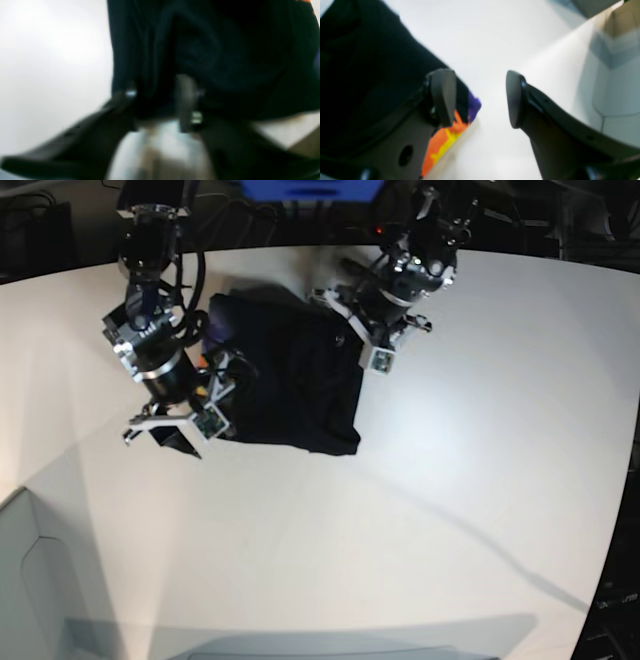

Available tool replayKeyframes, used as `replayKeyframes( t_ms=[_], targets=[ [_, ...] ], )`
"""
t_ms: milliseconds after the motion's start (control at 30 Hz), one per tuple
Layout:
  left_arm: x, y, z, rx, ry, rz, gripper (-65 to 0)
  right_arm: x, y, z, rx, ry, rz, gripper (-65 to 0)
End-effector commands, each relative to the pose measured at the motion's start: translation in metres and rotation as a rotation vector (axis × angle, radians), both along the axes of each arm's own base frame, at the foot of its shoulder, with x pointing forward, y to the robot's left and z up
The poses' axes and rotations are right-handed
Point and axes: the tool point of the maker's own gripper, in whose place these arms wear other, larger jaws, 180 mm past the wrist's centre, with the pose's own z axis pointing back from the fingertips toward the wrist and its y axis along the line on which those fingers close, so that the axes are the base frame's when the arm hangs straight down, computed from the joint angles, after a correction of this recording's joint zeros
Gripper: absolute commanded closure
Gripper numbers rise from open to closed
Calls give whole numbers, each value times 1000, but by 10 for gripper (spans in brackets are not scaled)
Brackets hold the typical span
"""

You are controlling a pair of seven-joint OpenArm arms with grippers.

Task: Fold the T-shirt properly
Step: 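Press both grippers on the bundle's sides to square it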

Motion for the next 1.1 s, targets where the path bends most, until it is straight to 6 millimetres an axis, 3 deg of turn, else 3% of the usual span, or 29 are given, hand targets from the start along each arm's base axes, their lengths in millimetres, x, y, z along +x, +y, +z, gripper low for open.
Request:
replayKeyframes(
  t_ms=[0, 67, 133, 333, 700, 833, 933, 1067],
  targets=[
    [4, -2, 12, -26, -33, 0, -340, 5, 8, 12, 26, -43, 25, -328],
    [1, 3, 18, -38, -41, 1, -442, 2, 8, 9, 27, -34, 24, -328],
    [1, 8, 29, -67, -53, 25, -491, 1, 8, 8, 27, -32, 24, -328],
    [14, 23, 41, -140, -68, 103, -493, 1, 8, 8, 26, -32, 23, -328],
    [54, -7, 78, -325, -136, 105, -498, 1, 6, 8, 25, -31, 18, -328],
    [60, -13, 55, -332, -74, 127, -497, 1, 7, 7, 26, -29, 21, -328],
    [53, -18, 37, -318, -23, 110, -495, 1, 6, 7, 26, -29, 18, -328],
    [38, -7, 25, -281, 8, 95, -468, 1, 6, 7, 25, -29, 17, -328]
  ],
)
